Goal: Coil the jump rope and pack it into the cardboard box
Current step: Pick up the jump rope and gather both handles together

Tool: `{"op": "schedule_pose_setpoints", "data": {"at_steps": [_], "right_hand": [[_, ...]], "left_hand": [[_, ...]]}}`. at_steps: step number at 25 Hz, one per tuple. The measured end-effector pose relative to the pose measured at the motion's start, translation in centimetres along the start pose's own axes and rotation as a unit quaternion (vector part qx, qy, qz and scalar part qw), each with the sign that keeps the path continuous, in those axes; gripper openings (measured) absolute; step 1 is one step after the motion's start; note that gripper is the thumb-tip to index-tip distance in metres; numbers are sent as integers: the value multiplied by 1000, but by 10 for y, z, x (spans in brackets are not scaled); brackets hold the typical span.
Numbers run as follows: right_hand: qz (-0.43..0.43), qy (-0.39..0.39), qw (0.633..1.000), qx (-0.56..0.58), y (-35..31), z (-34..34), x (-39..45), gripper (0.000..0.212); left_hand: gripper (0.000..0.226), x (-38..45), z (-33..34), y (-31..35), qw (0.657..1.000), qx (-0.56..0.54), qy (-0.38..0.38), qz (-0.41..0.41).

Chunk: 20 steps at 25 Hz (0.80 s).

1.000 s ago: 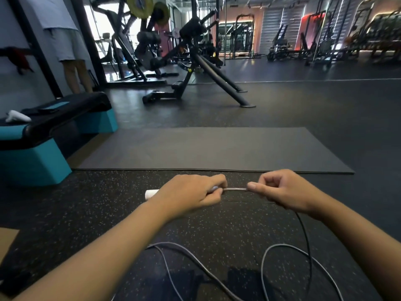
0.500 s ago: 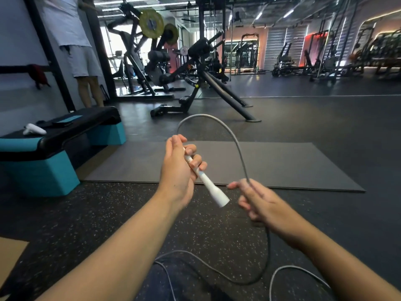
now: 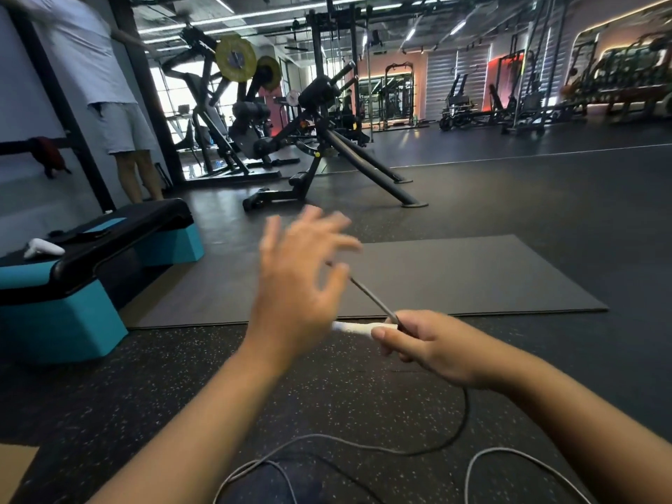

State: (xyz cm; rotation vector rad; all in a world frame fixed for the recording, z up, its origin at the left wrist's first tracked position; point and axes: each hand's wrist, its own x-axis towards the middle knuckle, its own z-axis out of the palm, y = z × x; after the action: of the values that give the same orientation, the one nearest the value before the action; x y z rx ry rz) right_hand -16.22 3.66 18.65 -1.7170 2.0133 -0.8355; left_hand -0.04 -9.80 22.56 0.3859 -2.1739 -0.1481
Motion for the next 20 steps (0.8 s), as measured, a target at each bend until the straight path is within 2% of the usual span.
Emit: {"op": "schedule_pose_setpoints", "data": {"at_steps": [1,2,3,5,9,12,14,16,20], "right_hand": [[-13,-1,1000,-19,1,-6,1,39],[-25,-1,999,-27,2,-11,1,41],[-36,3,999,-26,3,-15,1,43],[-50,16,999,-9,7,-22,-2,50],[-64,64,996,21,7,-24,-2,57],[-51,108,989,92,6,-21,0,44],[-28,103,978,177,4,-19,-2,38],[-19,88,975,203,-1,-13,-2,34],[-24,103,977,186,-9,-3,3,18]], "left_hand": [[23,5,-2,7,987,69,-124,79],[24,8,1,12,961,118,-226,104],[27,11,2,16,944,133,-289,94],[29,14,8,16,940,62,-333,29],[24,12,20,15,932,-82,-348,-61],[20,14,21,15,939,-152,-295,-94],[24,14,21,9,941,-195,-240,-139],[26,11,24,6,924,-260,-207,-191],[25,4,31,14,858,-386,-174,-291]]}}
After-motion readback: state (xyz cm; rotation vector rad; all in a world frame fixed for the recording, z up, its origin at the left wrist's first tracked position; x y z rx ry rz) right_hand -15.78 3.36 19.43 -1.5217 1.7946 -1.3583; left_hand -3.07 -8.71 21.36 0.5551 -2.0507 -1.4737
